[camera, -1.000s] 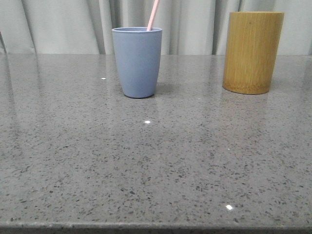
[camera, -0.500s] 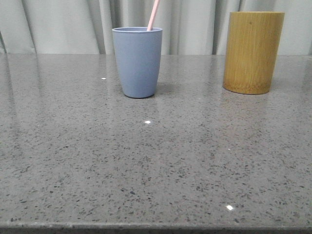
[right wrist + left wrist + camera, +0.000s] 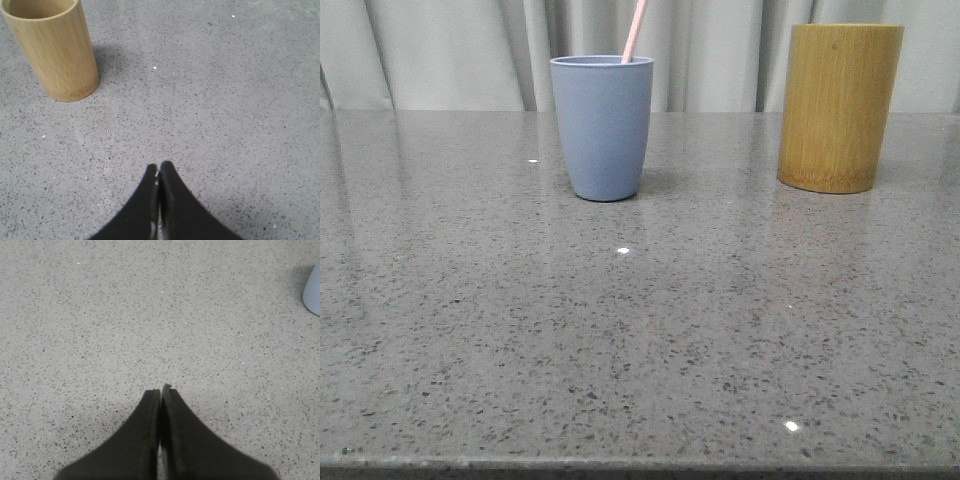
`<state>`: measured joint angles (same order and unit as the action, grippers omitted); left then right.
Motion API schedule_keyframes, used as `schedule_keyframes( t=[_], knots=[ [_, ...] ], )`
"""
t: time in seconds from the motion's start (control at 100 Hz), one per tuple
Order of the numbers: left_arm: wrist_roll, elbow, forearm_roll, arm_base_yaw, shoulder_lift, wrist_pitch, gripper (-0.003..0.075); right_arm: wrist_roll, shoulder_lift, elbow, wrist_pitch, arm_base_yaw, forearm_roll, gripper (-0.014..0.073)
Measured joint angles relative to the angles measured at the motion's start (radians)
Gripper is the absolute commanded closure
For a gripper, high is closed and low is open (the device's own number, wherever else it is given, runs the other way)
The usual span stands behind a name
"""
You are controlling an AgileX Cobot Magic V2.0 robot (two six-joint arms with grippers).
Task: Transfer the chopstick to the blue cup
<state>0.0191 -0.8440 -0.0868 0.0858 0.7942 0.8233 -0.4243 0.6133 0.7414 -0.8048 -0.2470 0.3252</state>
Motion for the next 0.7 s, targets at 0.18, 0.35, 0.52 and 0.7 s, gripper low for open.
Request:
schedule_keyframes(
  t=[0.18, 0.35, 0.52, 0.7],
  knots=[
    [0.000, 0.000, 0.000, 0.000, 0.000, 0.000, 0.0739, 0.000, 0.000, 0.000, 0.000, 0.000, 0.002, 0.0662],
    [0.000, 0.000, 0.000, 0.000, 0.000, 0.000, 0.0739, 0.000, 0.000, 0.000, 0.000, 0.000, 0.002, 0.0662],
    [0.000, 0.005, 0.000, 0.000, 0.000, -0.008, 0.0739, 0.000, 0.000, 0.000, 0.000, 0.000, 0.002, 0.0662],
    [0.000, 0.106, 0.024, 0.000, -0.080, -0.199, 0.0739, 0.000, 0.000, 0.000, 0.000, 0.000, 0.002, 0.0662]
  ],
)
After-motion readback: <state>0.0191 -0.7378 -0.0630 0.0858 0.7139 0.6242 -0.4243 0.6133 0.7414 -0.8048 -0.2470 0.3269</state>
